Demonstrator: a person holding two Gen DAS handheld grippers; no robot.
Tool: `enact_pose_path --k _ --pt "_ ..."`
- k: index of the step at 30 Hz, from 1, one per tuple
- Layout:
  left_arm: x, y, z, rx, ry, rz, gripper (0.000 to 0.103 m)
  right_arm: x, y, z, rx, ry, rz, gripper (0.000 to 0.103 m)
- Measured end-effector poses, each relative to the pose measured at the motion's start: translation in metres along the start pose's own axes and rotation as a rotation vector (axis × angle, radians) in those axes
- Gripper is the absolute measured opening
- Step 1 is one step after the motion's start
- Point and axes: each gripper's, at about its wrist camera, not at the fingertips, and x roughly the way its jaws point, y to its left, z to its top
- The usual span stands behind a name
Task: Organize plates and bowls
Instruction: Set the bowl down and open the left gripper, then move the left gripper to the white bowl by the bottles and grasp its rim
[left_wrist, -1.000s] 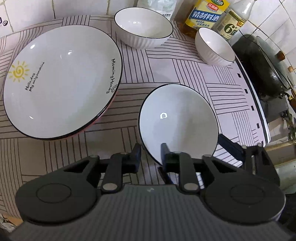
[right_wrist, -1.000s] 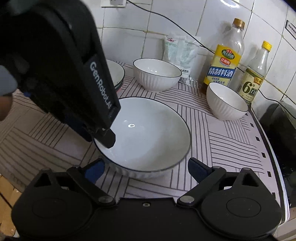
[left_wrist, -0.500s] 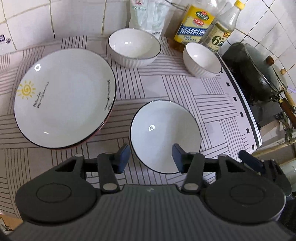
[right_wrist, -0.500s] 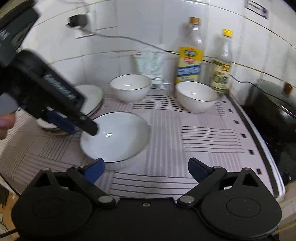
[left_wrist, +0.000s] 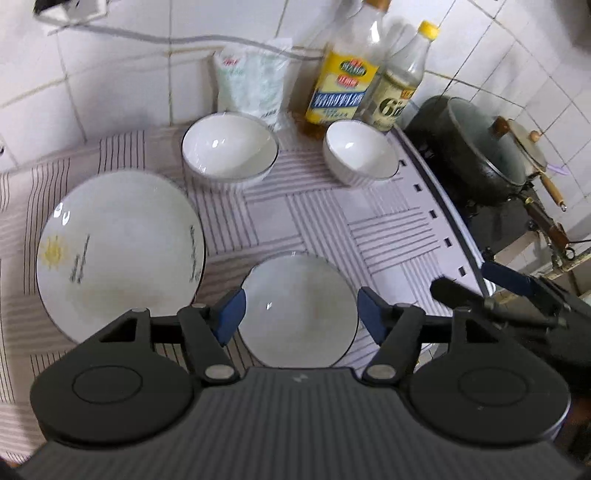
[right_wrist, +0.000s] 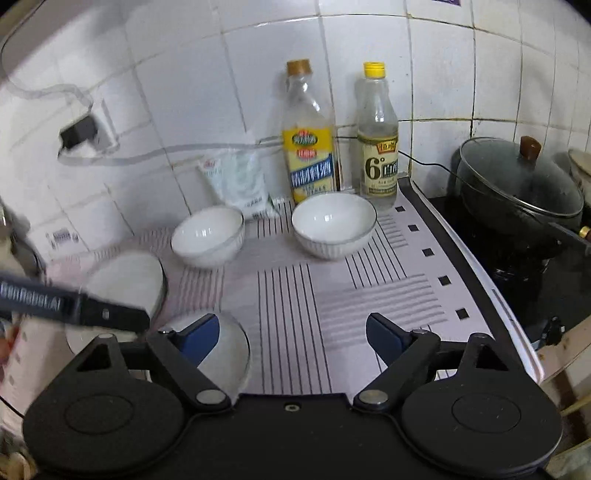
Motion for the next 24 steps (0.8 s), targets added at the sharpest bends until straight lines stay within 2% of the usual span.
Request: enact_pose_path --k 2,3,9,18,24 --pt "0.0 -0.002 0.007 0.016 -0.005 -0.006 0.066 0.009 -0.009 0.01 0.057 0.022 0.019 0.086" --pt "0.001 -0.003 0.011 0.02 -0.003 -0.016 0.066 0.014 -0.012 0.014 0.078 0.04 0.025 0.081" --pt "0.013 -0.01 0.042 0.067 0.003 -0.088 0.065 0.037 -0.02 0.029 0.114 0.061 0.037 0.063" --pt "0.056 -0.023 0.095 0.213 0.011 -0.069 0.064 0.078 -0.053 0.051 0.188 0.085 0.021 0.063" --pt "0.101 -0.025 0.118 0.221 -0.008 -0.086 0.064 0.11 -0.069 0.068 0.178 0.056 -0.034 0.061"
